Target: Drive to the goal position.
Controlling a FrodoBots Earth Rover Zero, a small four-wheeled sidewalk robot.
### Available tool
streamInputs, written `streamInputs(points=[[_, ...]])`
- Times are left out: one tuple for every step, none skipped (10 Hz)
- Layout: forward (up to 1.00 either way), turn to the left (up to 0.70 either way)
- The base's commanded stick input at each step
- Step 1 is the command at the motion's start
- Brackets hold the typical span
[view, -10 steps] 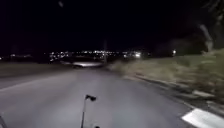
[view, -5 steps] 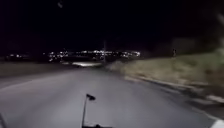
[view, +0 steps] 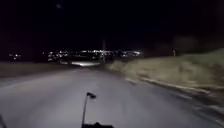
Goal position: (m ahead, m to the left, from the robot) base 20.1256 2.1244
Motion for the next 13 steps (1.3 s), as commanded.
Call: streamInputs(points=[[0.7,0.0],[0.7,0.0],[0.7,0.0],[0.7,0.0],[0.7,0.0],[0.7,0.0],[0.7,0.0],[0.7,0.0],[0.7,0.27],[0.7,0.27],[0.7,0.0],[0.7,0.0],[0.7,0.0]])
